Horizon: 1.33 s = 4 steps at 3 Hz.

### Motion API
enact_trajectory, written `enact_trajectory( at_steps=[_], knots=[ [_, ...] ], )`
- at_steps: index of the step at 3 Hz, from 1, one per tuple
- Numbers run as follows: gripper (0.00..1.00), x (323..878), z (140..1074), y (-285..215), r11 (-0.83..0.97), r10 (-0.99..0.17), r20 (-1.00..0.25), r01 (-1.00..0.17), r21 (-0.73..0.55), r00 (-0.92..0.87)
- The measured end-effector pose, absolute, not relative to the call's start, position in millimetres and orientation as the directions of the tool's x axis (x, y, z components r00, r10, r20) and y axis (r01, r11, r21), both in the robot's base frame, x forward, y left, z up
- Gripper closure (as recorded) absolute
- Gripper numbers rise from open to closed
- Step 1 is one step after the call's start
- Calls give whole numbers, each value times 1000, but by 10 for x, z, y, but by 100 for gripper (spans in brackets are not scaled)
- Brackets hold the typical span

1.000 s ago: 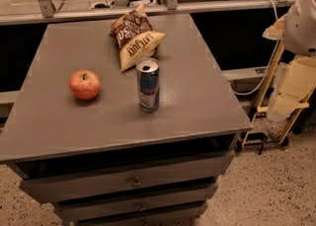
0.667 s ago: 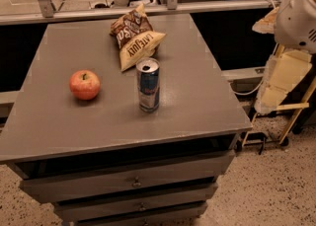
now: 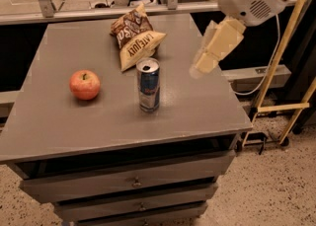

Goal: Knock redbull can over

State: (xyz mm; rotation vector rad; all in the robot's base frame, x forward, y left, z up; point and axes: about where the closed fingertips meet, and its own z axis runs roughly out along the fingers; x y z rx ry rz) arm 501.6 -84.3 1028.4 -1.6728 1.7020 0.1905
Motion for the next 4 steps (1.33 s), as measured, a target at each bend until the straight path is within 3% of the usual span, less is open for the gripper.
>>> enact_trajectory(
  at_steps=[3,4],
  knots=[
    [0,5037,10276,-643,163,-734,-661,-904,-396,157],
    [0,5141,9941,-297,181,-591,-777,-903,-390,217]
  ],
)
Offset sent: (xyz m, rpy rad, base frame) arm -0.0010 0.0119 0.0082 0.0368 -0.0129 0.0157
